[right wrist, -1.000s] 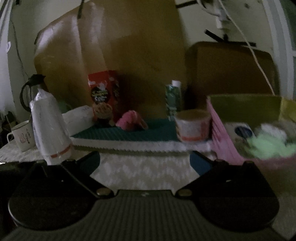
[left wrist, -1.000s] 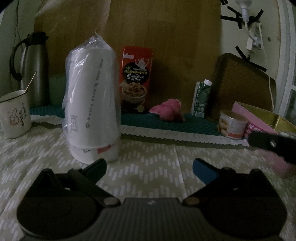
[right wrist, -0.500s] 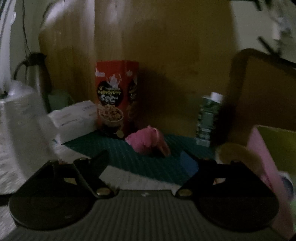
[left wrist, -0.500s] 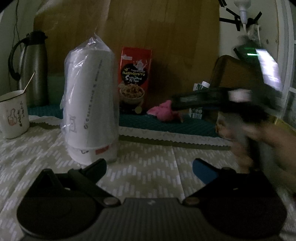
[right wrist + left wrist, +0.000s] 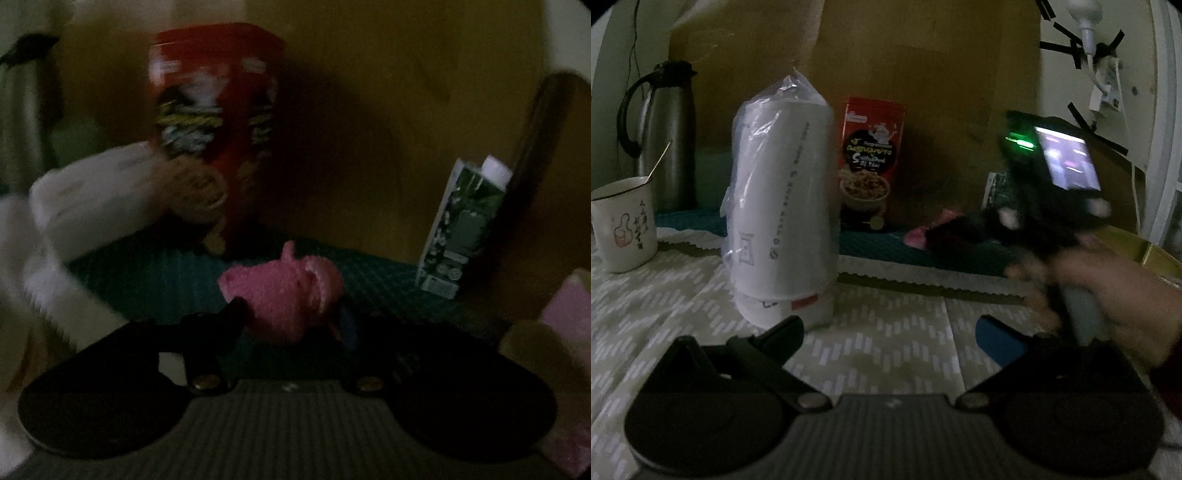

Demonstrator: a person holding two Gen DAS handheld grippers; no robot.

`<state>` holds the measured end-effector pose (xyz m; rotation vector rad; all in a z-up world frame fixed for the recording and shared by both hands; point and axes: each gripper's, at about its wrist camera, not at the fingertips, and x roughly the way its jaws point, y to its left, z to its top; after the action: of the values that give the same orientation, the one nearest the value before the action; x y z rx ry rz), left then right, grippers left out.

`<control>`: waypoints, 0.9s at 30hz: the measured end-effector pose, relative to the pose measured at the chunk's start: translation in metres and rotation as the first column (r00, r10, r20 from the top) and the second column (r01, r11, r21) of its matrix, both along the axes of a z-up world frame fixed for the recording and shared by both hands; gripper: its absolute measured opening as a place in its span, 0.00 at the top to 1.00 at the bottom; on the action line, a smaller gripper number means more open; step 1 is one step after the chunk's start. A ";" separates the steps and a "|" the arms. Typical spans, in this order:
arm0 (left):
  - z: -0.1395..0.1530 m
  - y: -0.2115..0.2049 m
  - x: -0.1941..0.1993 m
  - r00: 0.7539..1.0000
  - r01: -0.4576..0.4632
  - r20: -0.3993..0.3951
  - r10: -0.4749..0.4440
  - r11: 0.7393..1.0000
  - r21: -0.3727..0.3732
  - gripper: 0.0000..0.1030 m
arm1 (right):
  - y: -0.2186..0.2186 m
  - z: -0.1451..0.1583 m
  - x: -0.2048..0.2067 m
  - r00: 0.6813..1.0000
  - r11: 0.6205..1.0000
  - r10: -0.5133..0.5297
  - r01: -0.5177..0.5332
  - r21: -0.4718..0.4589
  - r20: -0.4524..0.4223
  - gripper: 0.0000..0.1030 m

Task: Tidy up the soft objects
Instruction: 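Reach the right tool to the pink knitted toy and grasp it, then lift the pink toy with the right tool and carry it into the tin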

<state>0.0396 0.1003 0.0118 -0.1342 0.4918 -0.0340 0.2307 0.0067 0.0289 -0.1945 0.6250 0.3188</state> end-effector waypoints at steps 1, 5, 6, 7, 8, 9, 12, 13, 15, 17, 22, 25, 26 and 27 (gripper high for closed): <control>0.000 0.001 0.000 1.000 0.002 0.000 -0.002 1.000 -0.002 0.00 | -0.004 0.001 -0.012 1.000 1.000 0.009 -0.009 -0.011 0.008 0.47; 0.000 0.003 0.000 1.000 0.008 -0.009 -0.008 1.000 -0.014 0.00 | -0.032 0.004 -0.058 1.000 1.000 0.018 -0.018 -0.009 0.013 0.47; 0.000 0.004 0.000 1.000 0.011 -0.012 -0.011 1.000 -0.017 0.00 | -0.044 0.006 -0.075 1.000 1.000 0.018 -0.018 0.001 0.009 0.47; 0.000 0.004 -0.001 1.000 0.015 -0.015 -0.015 1.000 -0.019 0.00 | -0.055 0.007 -0.087 1.000 1.000 0.021 -0.021 0.009 0.008 0.47; 0.000 0.004 -0.001 1.000 0.023 -0.018 -0.023 1.000 -0.022 0.00 | -0.061 0.007 -0.099 1.000 1.000 0.027 -0.027 0.016 0.005 0.47; -0.001 0.003 0.000 0.999 0.031 -0.021 -0.032 0.999 -0.023 0.00 | -0.073 0.009 -0.118 0.999 0.999 0.038 -0.038 0.030 -0.001 0.47; -0.001 0.000 0.001 0.998 0.049 -0.033 -0.049 0.999 -0.012 0.00 | -0.097 0.012 -0.164 0.998 0.996 0.064 -0.064 0.069 -0.005 0.47; -0.001 -0.002 0.001 0.998 0.055 -0.037 -0.055 0.998 -0.003 0.00 | -0.102 0.012 -0.179 0.998 0.995 0.069 -0.069 0.074 0.004 0.47; -0.002 -0.008 0.003 0.996 0.074 -0.054 -0.073 0.997 0.022 0.00 | -0.113 0.010 -0.209 0.997 0.994 0.068 -0.070 0.083 0.030 0.47; -0.003 -0.013 0.005 0.993 0.093 -0.072 -0.090 0.995 0.045 0.00 | -0.122 0.007 -0.235 0.998 0.994 0.050 -0.054 0.099 0.044 0.46; -0.003 -0.021 0.004 0.986 0.142 -0.100 -0.136 0.989 0.051 0.00 | -0.133 -0.006 -0.275 0.995 0.990 -0.009 -0.004 0.141 0.095 0.46; -0.002 -0.022 -0.002 0.981 0.154 -0.120 -0.154 0.988 -0.015 0.00 | -0.130 -0.015 -0.285 0.993 0.992 -0.010 -0.005 0.123 0.119 0.44; 0.000 -0.022 -0.006 0.979 0.157 -0.122 -0.162 0.987 -0.046 0.00 | -0.127 -0.017 -0.287 0.992 0.995 -0.006 -0.007 0.103 0.126 0.44; 0.001 -0.023 -0.010 0.977 0.166 -0.121 -0.174 0.983 -0.079 0.00 | -0.125 -0.019 -0.288 0.991 0.996 -0.005 -0.007 0.090 0.132 0.44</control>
<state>0.0297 0.0777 0.0131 -0.1617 0.6294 -0.2112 -0.0577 -0.1181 0.0100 -0.1283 0.4788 0.3318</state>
